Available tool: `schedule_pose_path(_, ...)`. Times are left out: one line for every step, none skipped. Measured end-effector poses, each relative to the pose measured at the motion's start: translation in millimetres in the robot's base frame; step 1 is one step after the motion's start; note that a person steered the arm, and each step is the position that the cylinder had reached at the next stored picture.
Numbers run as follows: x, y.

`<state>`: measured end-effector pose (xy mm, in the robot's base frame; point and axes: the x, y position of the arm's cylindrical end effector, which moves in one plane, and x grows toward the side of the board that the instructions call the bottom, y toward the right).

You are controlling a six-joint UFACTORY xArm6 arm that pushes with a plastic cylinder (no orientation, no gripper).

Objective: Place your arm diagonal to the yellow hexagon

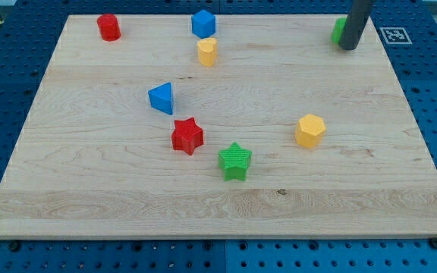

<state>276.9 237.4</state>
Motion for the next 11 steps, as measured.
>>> schedule_pose_path(-9,5)
schedule_pose_path(-11,5)
schedule_pose_path(5,-2)
schedule_pose_path(40,-24)
schedule_pose_path(70,-39)
schedule_pose_path(71,-39)
schedule_pose_path(71,-39)
schedule_pose_path(76,-52)
schedule_pose_path(103,-102)
schedule_pose_path(144,-167)
schedule_pose_path(144,-182)
